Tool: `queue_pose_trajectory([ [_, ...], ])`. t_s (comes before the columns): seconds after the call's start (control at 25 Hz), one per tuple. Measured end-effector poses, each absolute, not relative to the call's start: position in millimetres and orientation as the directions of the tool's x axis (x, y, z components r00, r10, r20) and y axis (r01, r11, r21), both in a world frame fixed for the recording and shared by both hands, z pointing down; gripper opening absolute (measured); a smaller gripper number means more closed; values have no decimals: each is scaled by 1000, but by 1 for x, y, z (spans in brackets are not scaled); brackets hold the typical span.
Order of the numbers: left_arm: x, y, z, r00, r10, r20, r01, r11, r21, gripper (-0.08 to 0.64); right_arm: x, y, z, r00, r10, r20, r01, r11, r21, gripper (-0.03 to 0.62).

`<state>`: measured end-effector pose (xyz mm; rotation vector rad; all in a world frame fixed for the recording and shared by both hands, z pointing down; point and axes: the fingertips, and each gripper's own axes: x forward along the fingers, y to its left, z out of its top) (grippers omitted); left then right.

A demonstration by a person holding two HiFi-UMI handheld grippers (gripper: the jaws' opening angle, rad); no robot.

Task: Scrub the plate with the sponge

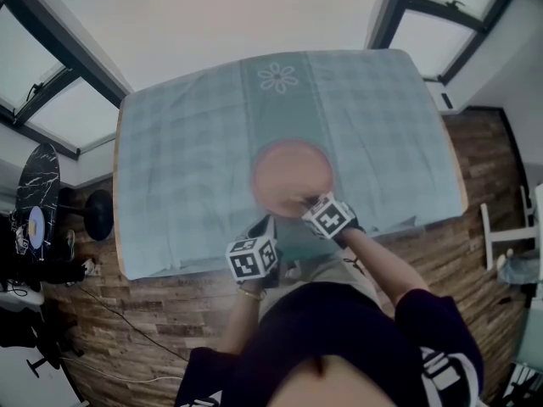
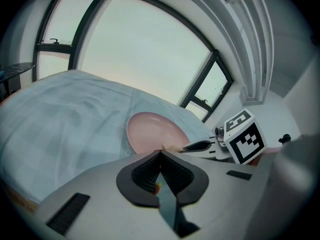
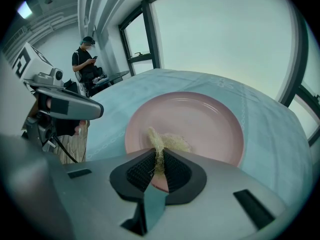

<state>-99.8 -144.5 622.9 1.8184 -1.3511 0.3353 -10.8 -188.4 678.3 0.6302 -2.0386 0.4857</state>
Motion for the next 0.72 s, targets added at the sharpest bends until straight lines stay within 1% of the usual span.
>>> queue_pose_trajectory([
  [0.36,-87,-158,622,408,-657,634,-883,-106,458,9,14,-216,680,-399,-274,875,-632,773,-46,40],
  [0.72,-84,-166,626,409,-651,640,-882,-103,459,9,19,-241,682,-377,-280,883,-643,765,-32,40],
])
